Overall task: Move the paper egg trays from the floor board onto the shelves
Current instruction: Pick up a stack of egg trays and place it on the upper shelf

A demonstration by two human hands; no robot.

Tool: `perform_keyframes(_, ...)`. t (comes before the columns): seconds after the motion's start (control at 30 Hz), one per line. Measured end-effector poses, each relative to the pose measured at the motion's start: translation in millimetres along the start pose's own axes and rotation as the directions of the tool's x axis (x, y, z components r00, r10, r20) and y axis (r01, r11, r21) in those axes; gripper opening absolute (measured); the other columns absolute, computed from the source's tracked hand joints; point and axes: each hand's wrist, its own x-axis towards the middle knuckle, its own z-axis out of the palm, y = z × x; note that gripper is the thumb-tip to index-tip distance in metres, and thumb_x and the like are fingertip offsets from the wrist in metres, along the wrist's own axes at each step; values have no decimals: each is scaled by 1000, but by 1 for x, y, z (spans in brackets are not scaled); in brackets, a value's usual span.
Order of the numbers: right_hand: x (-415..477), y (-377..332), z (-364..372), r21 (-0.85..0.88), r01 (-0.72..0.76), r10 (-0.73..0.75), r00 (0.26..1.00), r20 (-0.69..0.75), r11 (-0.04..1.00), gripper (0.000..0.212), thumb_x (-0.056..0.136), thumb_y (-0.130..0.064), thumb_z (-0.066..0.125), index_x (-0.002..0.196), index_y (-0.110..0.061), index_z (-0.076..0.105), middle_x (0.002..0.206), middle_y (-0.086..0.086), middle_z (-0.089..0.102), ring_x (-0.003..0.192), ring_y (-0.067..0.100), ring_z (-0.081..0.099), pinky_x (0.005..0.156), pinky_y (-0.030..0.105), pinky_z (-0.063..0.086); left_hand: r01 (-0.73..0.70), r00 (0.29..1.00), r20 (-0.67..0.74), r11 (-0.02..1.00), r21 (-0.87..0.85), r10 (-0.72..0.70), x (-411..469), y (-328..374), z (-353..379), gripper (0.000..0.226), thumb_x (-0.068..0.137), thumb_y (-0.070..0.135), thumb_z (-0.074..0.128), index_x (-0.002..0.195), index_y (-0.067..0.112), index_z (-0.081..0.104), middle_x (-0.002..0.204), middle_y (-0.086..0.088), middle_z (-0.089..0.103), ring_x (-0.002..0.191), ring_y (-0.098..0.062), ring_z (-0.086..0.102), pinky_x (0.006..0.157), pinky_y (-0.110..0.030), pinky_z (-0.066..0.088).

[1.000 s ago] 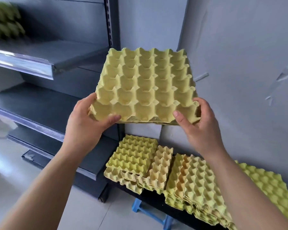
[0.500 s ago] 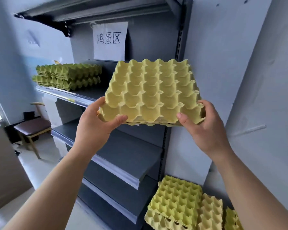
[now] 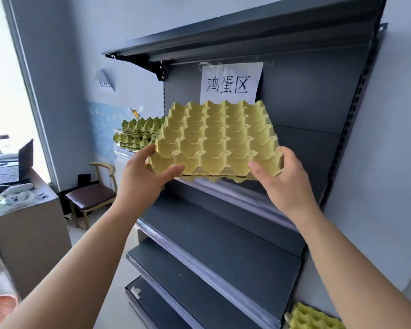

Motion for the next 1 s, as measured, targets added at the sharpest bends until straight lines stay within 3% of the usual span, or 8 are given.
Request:
perform_keyframes(0.1,32,-8,42,-20,18,-17,1000,9,1000,83,79,-59,61,143,-18,30,146,1,33,132,21,33,108,42,33,-13,999,-33,1000,24,13,45,-23,-8,85,68,48,79,142,22,44,135,5,52,107,-6,49,87,-21,33)
perform_keyframes(0.2,67,-12,77,-27,15,-15,1000,10,1000,85,78,-62,59,144,-18,28,148,1,30,134,23,30,109,43,32,-22,999,-43,1000,15,23,92,-43,-10,87,67,50,79,142,24,43,138,9,50,108,-6,47,90,-24,33)
perform_keyframes(0.37,135,-18,137,-39,44,-43,999,23,998,86,78,-64,58,144,-18,27,148,3,31,134,25,32,109,45,32,-22,998,-57,1000,7,23,176,-73,-14,87,67,52,78,141,24,43,117,14,48,102,-11,52,87,-28,39)
perform_keyframes(0.5,180,-27,183,-69,63,-62,998,20,996,86,78,-66,57,144,-19,27,148,4,32,134,26,31,108,43,32,-29,998,-61,999,-29,27,238,-100,-17,84,71,47,78,142,21,42,107,14,53,83,0,52,84,-23,33)
perform_keyframes(0.63,216,-35,226,-123,61,-61,998,9,990,84,79,-66,56,142,-17,30,144,6,36,130,27,34,107,44,33,-47,998,-41,997,-57,45,299,-132,-18,85,70,48,78,142,20,43,137,6,50,101,-6,50,88,-25,34)
perform_keyframes(1.0,270,-51,327,-218,-66,45,994,-101,974,74,75,-71,55,130,-23,43,126,5,50,117,26,46,100,43,40,-114,985,116,984,-135,130,447,-201,-18,78,72,46,77,139,16,47,135,0,54,107,-9,49,92,-25,36)
